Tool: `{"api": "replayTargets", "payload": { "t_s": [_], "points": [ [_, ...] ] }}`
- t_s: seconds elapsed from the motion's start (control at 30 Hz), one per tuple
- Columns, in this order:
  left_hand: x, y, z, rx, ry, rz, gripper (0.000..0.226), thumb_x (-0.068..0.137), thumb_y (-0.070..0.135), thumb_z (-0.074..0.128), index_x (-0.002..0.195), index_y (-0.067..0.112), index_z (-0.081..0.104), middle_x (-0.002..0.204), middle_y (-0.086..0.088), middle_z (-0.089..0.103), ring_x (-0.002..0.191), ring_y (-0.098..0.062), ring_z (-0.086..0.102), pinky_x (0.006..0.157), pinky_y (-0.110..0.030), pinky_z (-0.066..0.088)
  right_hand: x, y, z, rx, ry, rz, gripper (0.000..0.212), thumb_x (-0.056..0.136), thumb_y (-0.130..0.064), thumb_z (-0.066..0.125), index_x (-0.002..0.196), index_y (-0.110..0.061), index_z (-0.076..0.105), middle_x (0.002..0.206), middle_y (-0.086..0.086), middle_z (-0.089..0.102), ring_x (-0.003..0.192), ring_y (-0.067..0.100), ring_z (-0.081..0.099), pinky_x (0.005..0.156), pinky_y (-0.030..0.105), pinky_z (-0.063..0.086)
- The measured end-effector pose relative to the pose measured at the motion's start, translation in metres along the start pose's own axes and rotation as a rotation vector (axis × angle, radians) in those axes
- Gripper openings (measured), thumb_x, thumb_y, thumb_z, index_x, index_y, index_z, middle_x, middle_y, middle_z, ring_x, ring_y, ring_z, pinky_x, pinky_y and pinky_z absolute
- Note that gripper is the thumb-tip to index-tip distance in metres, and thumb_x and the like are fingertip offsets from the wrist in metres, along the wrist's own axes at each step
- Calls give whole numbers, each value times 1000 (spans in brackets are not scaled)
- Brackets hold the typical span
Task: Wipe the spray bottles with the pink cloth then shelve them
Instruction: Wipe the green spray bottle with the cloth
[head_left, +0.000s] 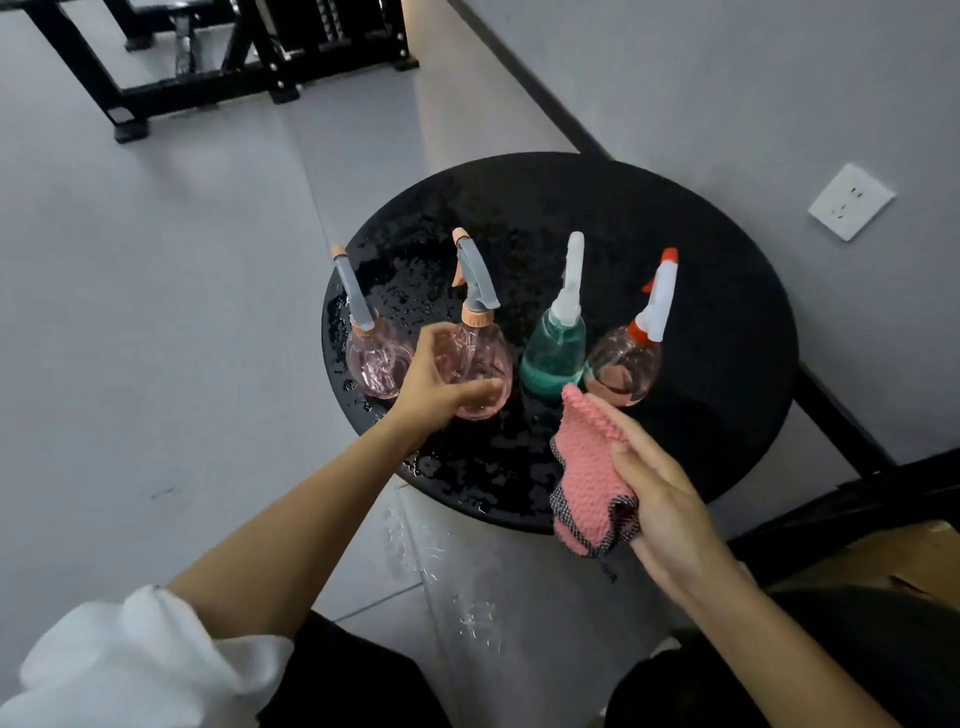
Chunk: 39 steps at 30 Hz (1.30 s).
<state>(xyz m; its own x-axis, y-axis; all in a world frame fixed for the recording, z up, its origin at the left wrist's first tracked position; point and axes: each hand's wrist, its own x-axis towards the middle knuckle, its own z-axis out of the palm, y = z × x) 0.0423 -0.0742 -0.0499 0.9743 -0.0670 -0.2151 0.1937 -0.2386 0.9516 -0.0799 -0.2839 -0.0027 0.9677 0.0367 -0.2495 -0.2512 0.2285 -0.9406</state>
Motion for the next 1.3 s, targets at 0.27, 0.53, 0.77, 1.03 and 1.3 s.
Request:
{"api": "replayTargets", "payload": {
  "t_s": [0.27,0.53,0.77,1.03,1.3],
  "points": [
    [21,-6,-1,104,-13,33,74,76,5,83,133,11,36,107,7,57,90,8,60,74,-4,46,15,11,-6,66,54,69,46,103,-1,32,125,-30,60,134,-8,63,131,11,52,117,45,32],
    [32,-6,-2,134,-116,44,75,80,-12,72,139,5,28,117,5,52,99,6,61,78,-5,48,17,11,-11,82,59,83,47,103,-1,31,126,-29,61,133,-9,63,131,10,52,117,45,32],
    [9,7,1,317,47,86,93,75,9,84,149,6,27,142,-7,43,123,4,49,102,-9,35,17,7,-12,116,52,82,45,103,-1,31,127,-26,59,130,-10,64,126,7,56,115,39,36],
    [-34,5,45,342,182,447,32,86,2,66,115,6,53,109,-10,55,97,-17,54,87,-19,45,14,0,-19,182,92,46,44,102,1,32,132,-19,57,130,-7,65,125,8,57,111,33,40],
    [32,24,75,368,-115,146,87,90,22,71,155,6,15,161,-12,23,149,-23,24,121,-34,21,9,-4,-31,196,136,44,42,102,-2,33,133,-19,57,133,-5,63,125,10,57,112,37,40]
  ]
}}
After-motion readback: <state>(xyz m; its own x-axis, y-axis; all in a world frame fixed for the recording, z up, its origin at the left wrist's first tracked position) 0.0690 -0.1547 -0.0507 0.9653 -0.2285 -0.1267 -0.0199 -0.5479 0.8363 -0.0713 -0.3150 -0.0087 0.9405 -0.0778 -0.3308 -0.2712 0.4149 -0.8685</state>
